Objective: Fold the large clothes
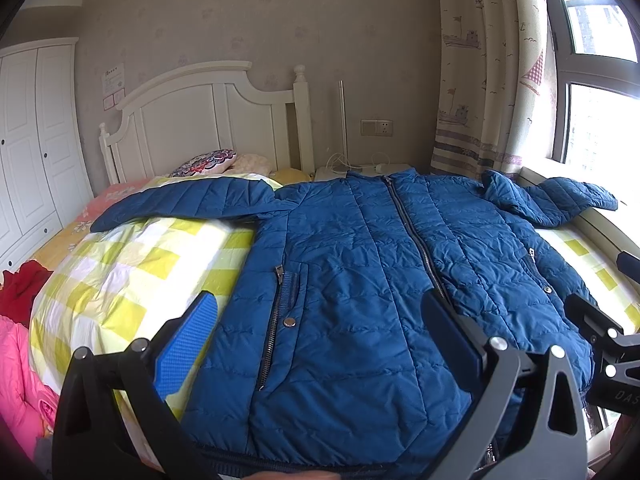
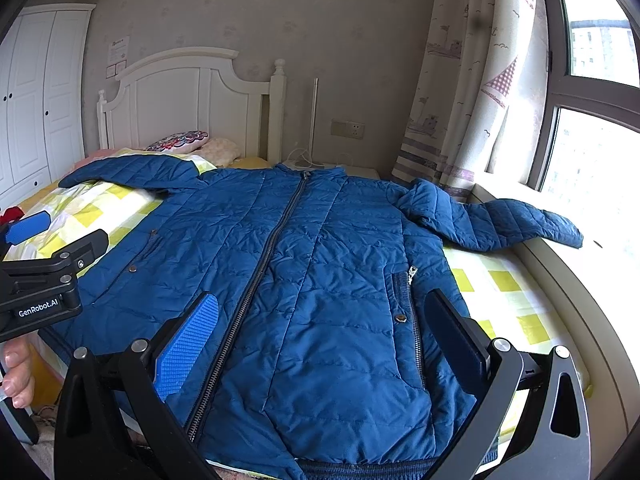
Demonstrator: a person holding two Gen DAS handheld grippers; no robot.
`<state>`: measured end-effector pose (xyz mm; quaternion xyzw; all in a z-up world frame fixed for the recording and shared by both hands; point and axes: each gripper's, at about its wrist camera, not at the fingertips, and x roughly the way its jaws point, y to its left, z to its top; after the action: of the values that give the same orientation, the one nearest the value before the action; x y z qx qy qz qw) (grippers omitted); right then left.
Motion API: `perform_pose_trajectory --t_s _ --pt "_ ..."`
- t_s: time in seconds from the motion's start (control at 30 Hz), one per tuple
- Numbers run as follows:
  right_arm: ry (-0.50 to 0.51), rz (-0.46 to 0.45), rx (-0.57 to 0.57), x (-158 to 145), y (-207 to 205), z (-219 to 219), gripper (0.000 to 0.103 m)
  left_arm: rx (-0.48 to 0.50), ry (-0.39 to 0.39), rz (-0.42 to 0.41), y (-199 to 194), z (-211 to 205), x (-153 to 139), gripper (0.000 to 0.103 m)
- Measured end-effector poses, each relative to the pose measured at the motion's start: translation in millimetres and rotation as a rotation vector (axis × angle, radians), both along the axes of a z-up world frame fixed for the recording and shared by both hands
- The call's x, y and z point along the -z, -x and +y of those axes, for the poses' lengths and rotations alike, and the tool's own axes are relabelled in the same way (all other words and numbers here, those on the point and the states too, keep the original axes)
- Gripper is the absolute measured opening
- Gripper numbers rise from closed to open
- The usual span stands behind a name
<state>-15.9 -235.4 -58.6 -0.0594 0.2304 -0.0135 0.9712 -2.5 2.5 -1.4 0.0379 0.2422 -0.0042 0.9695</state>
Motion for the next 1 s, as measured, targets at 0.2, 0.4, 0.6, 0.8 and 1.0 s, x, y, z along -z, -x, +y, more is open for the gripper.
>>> perform_pose_trajectory --t_s 0.2,0.4,0.6,0.8,1.0 --pt "-0.001 0.002 -0.008 0.4 -0.9 1.2 0.099 0.0 0.0 0.001 -0.1 1.3 -0.1 0.101" --pt "0.002 0.003 -0.008 0.0 0.6 0.6 0.099 0.001 0.001 0.001 0.0 1.4 -0.1 0.101" --pt "-0.005 -0.001 -0.003 -1.8 2.9 -3.5 0.099 0.006 0.0 -0.004 2.1 3.0 -1.8 0.101" --pt "-0.007 -0.001 -0.009 -1.7 4.2 -4.1 0.099 0.003 -0.012 -0.009 2.6 -1.9 -5.0 0.101" --pt "-0.012 -0.004 -0.017 -1.2 5.6 -4.1 0.099 -0.001 -0.019 -0.019 5.7 -4.5 -4.9 0.101"
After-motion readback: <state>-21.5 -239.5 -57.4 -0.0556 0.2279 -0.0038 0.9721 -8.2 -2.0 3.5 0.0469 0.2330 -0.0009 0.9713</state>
